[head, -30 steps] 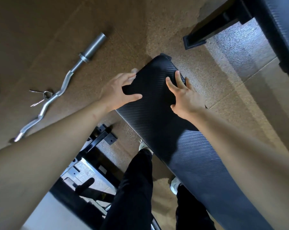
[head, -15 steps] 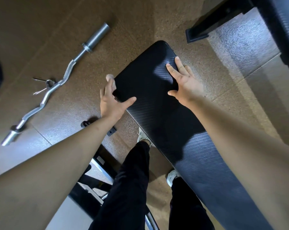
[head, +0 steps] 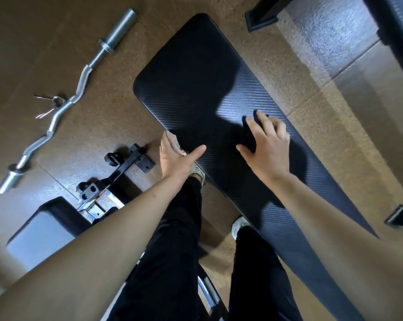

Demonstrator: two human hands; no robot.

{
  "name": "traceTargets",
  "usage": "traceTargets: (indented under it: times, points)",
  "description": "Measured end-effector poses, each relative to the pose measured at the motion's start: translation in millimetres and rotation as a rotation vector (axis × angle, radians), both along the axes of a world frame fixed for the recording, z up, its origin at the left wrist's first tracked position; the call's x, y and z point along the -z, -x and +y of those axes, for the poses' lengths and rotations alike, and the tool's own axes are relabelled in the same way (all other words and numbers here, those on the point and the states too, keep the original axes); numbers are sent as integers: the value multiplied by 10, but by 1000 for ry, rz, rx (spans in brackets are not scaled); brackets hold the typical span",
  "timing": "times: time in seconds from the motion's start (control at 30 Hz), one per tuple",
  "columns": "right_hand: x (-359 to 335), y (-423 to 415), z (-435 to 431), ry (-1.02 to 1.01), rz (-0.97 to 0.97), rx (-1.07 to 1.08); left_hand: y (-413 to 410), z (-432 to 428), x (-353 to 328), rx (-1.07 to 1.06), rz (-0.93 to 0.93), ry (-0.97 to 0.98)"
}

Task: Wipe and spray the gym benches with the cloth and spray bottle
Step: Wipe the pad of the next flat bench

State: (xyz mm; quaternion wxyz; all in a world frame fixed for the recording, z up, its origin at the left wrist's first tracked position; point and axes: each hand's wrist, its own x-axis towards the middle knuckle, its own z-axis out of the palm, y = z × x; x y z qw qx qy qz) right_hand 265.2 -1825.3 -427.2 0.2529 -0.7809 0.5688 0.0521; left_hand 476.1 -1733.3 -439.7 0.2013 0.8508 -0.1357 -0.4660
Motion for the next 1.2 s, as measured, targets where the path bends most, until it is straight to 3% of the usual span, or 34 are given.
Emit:
traceTargets:
  times: [0.2, 0.5, 0.67, 0.8, 0.93, 1.03, 1.2]
  points:
    - [-24, 846, 943, -242, 236, -79, 520, 364, -36, -442, 315, 58]
    - [78, 1034, 955, -298, 227, -230, 1153, 777, -142, -681, 497, -10]
    - [-35, 1365, 894, -277, -18, -224, 1428, 898, -212, -733, 552, -77]
    - [-68, 1918, 1307, -151, -74, -77, 1608, 1040, -229, -724, 637, -123]
    - [-144, 2419, 1946, -63, 89, 36, 1776, 1203, -245, -702, 712, -166]
    - [-175, 2648, 2333, -236, 249, 94, 1889, 1347, -237, -665, 741, -195]
    - [-77, 2684, 2575, -384, 301, 114, 2054, 1504, -221, -588, 806, -226]
